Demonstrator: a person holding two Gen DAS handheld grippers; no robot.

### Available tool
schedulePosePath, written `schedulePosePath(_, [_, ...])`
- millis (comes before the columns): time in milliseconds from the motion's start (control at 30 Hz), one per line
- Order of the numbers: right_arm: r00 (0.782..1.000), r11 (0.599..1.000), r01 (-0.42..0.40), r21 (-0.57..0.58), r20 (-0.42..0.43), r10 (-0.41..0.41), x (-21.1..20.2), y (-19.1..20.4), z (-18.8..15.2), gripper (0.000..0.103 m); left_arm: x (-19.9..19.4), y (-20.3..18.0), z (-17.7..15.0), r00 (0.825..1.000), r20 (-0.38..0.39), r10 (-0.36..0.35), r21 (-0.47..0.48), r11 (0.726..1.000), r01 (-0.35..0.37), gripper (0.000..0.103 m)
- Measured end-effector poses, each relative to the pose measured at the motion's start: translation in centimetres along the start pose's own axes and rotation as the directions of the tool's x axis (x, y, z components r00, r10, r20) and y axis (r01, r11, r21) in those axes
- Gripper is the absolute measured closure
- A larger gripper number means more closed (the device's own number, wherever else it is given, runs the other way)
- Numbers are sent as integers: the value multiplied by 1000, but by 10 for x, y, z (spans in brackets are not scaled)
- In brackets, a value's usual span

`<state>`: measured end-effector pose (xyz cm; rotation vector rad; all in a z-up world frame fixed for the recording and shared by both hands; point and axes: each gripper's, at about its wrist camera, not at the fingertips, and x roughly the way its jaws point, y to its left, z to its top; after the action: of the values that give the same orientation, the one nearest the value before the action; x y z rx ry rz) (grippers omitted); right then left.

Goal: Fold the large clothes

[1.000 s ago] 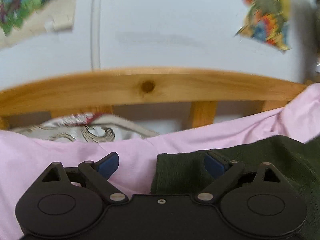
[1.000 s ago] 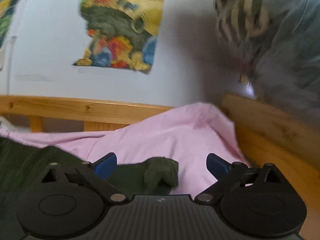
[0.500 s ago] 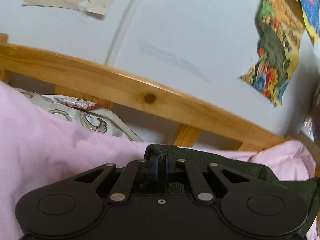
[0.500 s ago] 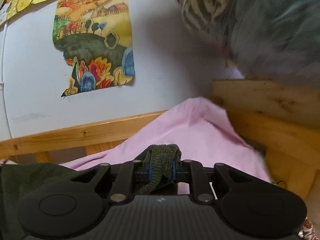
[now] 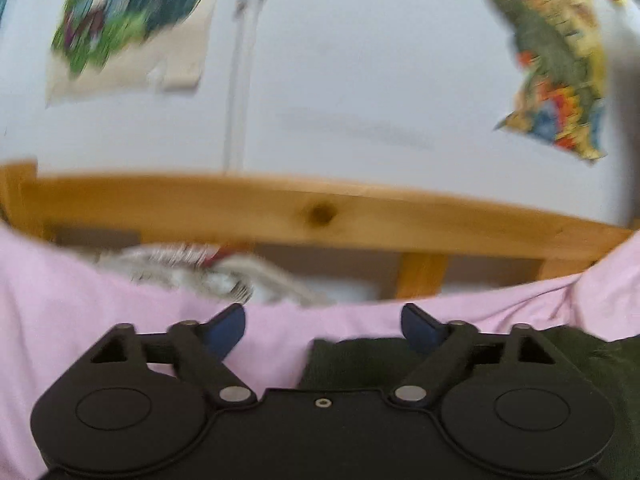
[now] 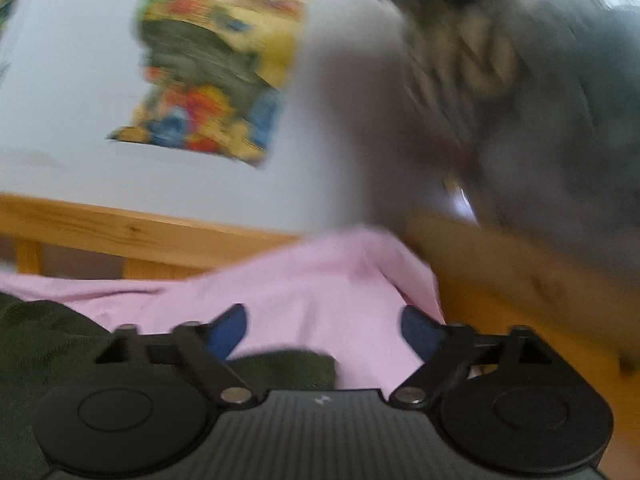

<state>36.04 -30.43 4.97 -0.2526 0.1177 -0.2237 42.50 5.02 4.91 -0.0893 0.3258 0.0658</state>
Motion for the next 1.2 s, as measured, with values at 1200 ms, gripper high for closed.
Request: schedulePosePath(1200, [856, 912, -407, -46, -369, 364, -196, 25, -96, 0, -191, 9, -107, 963, -261, -70, 364, 917, 166, 1])
